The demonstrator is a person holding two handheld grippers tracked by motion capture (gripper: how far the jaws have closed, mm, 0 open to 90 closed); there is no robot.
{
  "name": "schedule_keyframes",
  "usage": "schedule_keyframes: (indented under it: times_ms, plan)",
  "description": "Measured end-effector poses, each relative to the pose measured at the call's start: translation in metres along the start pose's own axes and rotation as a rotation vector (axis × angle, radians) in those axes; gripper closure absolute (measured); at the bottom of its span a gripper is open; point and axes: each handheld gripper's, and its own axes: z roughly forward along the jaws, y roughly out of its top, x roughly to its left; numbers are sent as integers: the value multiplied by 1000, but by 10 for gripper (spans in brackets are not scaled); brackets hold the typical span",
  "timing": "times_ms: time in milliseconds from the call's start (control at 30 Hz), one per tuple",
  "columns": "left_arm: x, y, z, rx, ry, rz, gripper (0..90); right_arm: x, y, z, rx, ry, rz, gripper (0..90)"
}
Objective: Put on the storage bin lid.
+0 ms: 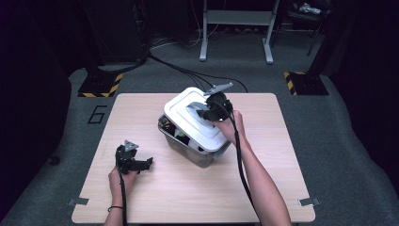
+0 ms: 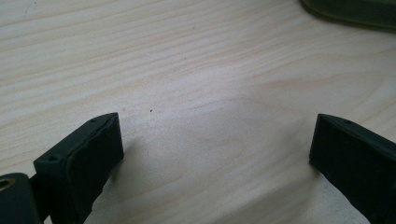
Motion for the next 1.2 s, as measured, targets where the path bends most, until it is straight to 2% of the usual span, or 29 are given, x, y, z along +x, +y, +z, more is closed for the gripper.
schedule_keyframes:
  times_ms: [67,100,200,233,267,300,367,433,500,667,933,1100,1200]
  plan:
    - [0,0,0,0,1,1,26,3,1,2,8,-1,6,669]
    - [0,0,0,0,0,1,26,5,1,5,6,0,-11,669]
    - [0,0,0,0,1,1,26,13,3,12,16,-3,-15,669]
    - [0,0,0,0,0,0,27,15,3,12,24,-5,2,669]
    - [0,0,0,0,0,0,28,15,3,12,24,-5,2,669]
    - [0,0,0,0,0,-1,28,14,3,15,12,-9,-23,669]
    - [0,0,0,0,0,0,28,18,1,18,25,-12,-9,668]
    - [0,0,0,0,0,0,29,17,-2,22,21,-7,-23,669]
    - [0,0,0,0,0,0,29,17,-5,22,15,4,-5,669]
    - [0,0,-1,8,-1,2,29,17,-6,21,7,10,-12,669]
    - [0,0,-1,6,2,9,32,20,-6,19,26,14,-17,668]
    - [0,0,0,-1,3,8,33,21,-6,20,25,24,-39,669]
    - [0,0,0,-2,3,8,33,22,-6,20,28,28,-29,669]
